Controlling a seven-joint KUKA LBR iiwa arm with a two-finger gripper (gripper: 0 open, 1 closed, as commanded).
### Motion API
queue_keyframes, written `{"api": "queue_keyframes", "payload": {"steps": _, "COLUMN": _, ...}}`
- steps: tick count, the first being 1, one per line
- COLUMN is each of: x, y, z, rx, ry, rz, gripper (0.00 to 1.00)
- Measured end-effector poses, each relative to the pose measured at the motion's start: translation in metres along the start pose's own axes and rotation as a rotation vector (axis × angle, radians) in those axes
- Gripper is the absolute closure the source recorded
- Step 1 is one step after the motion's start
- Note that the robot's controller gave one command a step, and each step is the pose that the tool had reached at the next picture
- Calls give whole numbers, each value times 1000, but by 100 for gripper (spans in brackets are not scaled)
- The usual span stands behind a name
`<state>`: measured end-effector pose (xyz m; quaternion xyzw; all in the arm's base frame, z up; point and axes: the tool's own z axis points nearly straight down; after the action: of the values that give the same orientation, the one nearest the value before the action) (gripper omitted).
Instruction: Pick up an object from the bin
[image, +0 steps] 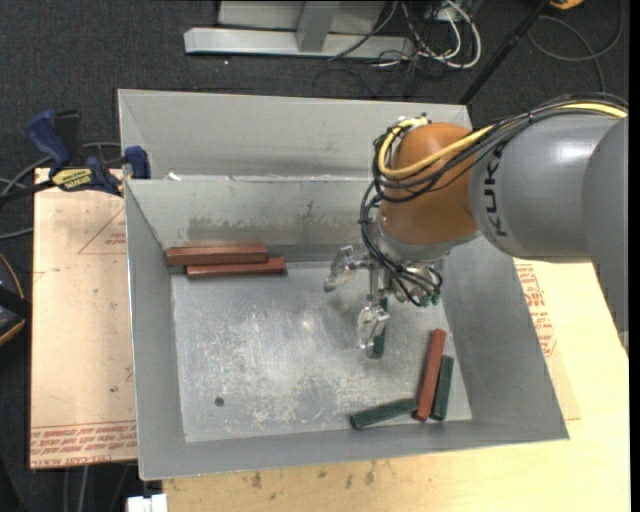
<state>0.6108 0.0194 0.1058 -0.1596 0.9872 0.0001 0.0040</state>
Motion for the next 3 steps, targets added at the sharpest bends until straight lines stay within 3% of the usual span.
{"api": "queue_keyframes", "payload": {"steps": 1, "x": 4, "y": -43, "z": -14, "rx": -10, "ry": 17, "rz": -166, "gripper": 0}}
{"api": "queue_keyframes", "payload": {"steps": 2, "x": 12, "y": -58, "z": 23, "rx": 5, "ry": -5, "rz": -431, "gripper": 100}}
{"api": "queue_keyframes", "payload": {"steps": 3, "x": 12, "y": -58, "z": 23, "rx": 5, "ry": -5, "rz": -431, "gripper": 100}}
